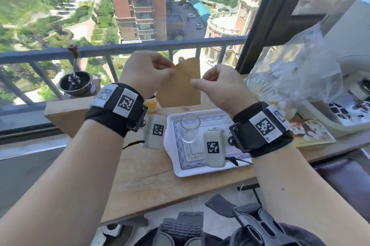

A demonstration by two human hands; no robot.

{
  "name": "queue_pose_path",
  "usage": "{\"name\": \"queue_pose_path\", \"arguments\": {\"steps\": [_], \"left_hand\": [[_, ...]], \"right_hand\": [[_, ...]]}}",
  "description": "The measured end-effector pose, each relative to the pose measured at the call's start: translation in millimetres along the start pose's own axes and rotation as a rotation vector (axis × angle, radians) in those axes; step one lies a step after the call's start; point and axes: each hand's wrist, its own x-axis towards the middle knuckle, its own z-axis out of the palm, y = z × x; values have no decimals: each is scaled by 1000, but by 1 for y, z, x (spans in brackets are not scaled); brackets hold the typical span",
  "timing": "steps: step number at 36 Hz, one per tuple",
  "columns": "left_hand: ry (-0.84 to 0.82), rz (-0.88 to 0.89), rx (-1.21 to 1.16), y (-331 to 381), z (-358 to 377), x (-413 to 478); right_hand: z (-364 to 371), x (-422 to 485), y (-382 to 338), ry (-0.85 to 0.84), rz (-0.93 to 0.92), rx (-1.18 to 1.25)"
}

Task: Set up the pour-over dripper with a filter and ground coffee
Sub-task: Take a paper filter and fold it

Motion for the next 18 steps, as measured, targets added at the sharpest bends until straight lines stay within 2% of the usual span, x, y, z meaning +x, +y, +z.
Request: {"name": "queue_pose_path", "arguments": {"steps": [3, 6, 13, 18], "left_hand": [[-61, -27, -103, -4, 9, -10], [-113, -97, -177, -13, 19, -20], [-173, -208, -288, -30, 34, -42], [-320, -236, -415, -32, 38, -55]], "right_hand": [[4, -8, -6, -85, 13, 152], [13, -14, -3, -154, 53, 201], [31, -25, 21, -195, 177, 339], [31, -29, 33, -220, 222, 355]]}}
